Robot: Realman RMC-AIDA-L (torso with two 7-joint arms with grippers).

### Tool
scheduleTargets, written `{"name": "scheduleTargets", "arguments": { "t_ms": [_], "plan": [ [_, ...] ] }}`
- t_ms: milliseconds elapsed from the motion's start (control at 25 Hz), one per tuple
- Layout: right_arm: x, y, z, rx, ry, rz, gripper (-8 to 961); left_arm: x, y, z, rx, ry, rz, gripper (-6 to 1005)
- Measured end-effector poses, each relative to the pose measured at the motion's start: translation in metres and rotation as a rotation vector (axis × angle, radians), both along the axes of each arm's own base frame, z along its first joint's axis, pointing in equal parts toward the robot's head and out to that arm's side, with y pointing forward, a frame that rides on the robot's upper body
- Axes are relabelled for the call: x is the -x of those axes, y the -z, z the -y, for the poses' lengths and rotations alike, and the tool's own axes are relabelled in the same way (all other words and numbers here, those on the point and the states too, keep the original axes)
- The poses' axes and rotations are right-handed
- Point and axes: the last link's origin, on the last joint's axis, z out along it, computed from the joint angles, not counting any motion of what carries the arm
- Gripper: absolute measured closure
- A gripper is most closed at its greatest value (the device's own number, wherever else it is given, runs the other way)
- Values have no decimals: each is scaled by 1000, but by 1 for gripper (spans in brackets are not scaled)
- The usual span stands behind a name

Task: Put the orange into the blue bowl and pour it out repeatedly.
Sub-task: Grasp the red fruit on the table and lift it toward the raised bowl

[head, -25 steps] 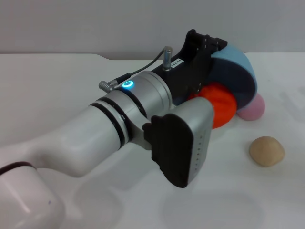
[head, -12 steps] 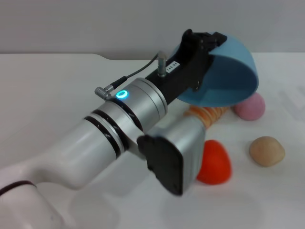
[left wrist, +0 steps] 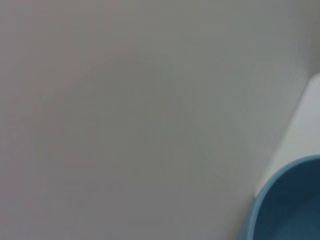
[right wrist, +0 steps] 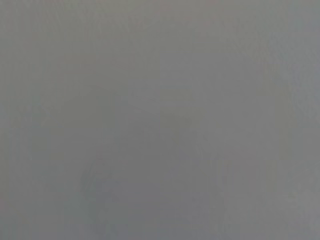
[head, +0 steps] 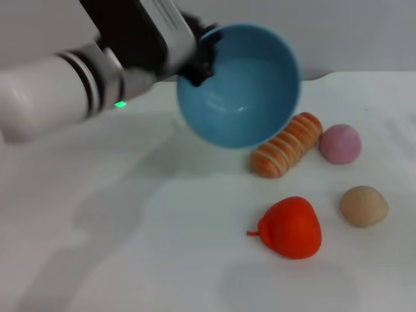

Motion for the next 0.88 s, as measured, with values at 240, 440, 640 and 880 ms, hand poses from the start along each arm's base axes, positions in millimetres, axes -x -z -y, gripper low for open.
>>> {"name": "scheduleTargets", "arguments": {
  "t_ms": [240, 440, 640, 880],
  "plan": [
    [14, -15, -14, 133, -42, 32, 216, 25, -9, -13, 136, -307, -35, 1000],
    [27, -23, -31, 359, -21, 143, 216, 44, -9, -11, 200, -473, -22, 1000],
    [37, -22, -45, 655, 68, 308, 216, 67, -14, -15, 247, -624, 63, 1000],
    [62, 7, -43, 890, 7, 399, 216, 70, -4, -14, 296, -659, 84, 1000]
  ]
}}
